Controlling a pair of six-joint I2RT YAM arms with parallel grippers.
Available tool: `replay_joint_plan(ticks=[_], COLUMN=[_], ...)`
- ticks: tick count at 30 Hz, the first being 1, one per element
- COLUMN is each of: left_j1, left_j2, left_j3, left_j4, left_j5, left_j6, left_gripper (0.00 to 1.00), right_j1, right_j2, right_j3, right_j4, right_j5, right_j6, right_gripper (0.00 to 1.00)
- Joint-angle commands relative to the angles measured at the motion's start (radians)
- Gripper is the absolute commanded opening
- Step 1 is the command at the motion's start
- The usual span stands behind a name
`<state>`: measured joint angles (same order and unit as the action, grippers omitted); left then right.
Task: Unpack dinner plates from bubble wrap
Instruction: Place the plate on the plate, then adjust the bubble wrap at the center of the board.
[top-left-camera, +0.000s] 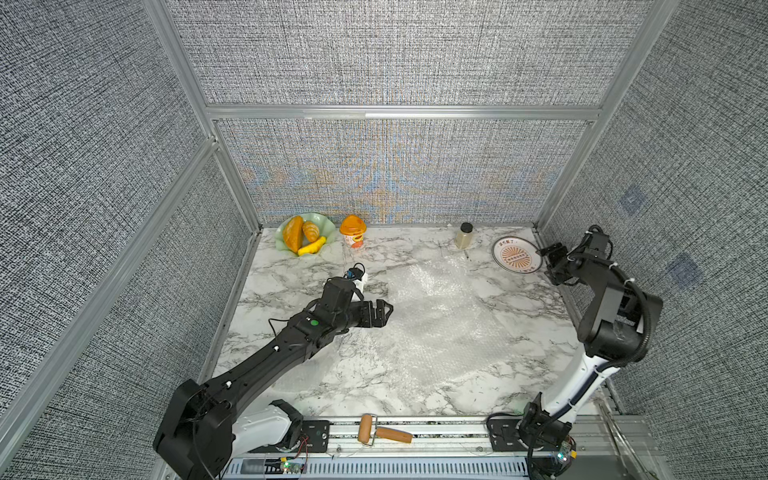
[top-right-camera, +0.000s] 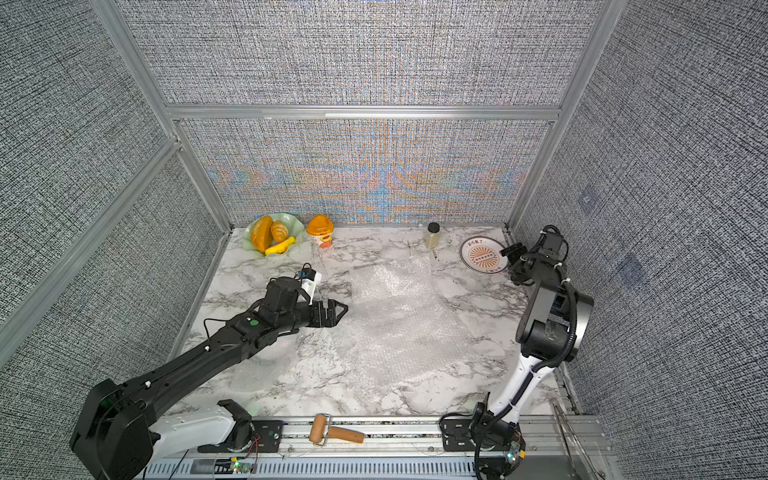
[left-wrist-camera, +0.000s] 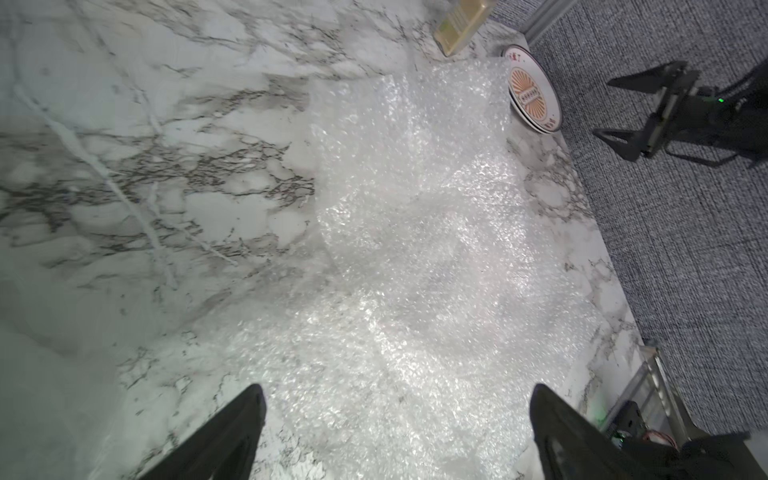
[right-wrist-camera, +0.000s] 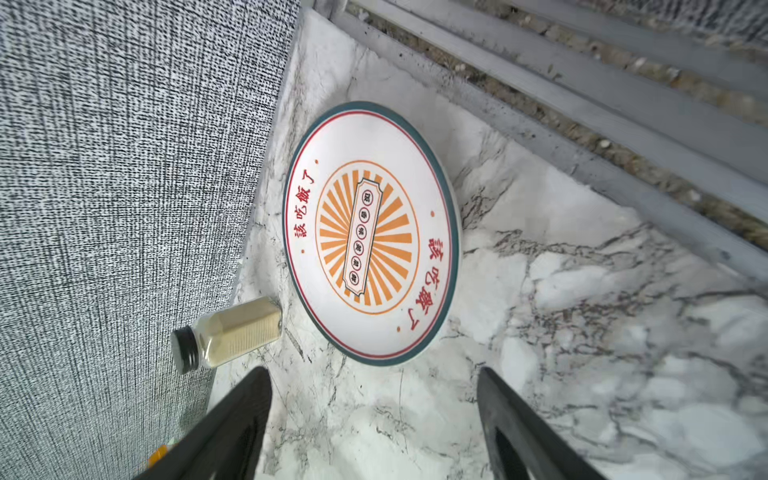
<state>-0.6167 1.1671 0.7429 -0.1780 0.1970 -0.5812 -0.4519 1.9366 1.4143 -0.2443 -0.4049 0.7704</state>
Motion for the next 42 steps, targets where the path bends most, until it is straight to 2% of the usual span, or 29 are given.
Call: replay_joint_plan(ticks=[1,5,8,12,16,19,21,27,31,35,42], left_j1=[0.005,0.016,0.081,0.209,0.347,0.438,0.497,0.716,0.788,0.856,0.869], left_j2=[-0.045,-0.155,-0.228,-0.240,-0.244,-0.244,-0.245,-0.264,-0.290,-0.229,-0.225], left_j3=[-0.018,-0.048,-0.069,-0.064,-0.106,-0.127,-0.158,-0.300,-0.340,-0.381,-0.412], left_j4=[-0.066,-0.112,-0.136,-0.183,-0.150,-0.137,-0.119,-0.063,-0.067,0.019,0.073], left_j5=[-0.120,-0.261,-0.301,-0.240,-0.146,-0.126,-0.139,-0.085,-0.099,0.020,0.156], left_j6=[-0.039,-0.086,-0.075,-0.076,-0.089,-0.093,-0.088,-0.112,-0.121,-0.168,-0.190], left_gripper=[0.99,0.99,0.99,0.99,0.99,0.99,0.99,0.99,0.99,0.99,0.99], right_j1=[-0.010,0.000,0.009,0.030,0.071,0.114,0.152,0.318,0.417,0.481,0.507], right_j2=[-0.008,-0.073,-0.120,-0.194,-0.287,-0.354,-0.382,-0.441,-0.499,-0.549,-0.599], right_j3=[-0.025,-0.088,-0.117,-0.191,-0.247,-0.308,-0.341,-0.416,-0.465,-0.518,-0.536], right_j4=[0.021,0.088,0.107,0.177,0.194,0.242,0.265,0.301,0.291,0.290,0.250], right_j5=[-0.009,-0.015,0.000,-0.046,-0.068,-0.098,-0.131,-0.189,-0.188,-0.193,-0.216], right_j6=[0.027,0.049,0.058,0.087,0.073,0.092,0.106,0.110,0.082,0.070,0.036], right_gripper=[0.82,0.82,0.83,0.85,0.93,0.99,0.99,0.99,0.99,0.99,0.99])
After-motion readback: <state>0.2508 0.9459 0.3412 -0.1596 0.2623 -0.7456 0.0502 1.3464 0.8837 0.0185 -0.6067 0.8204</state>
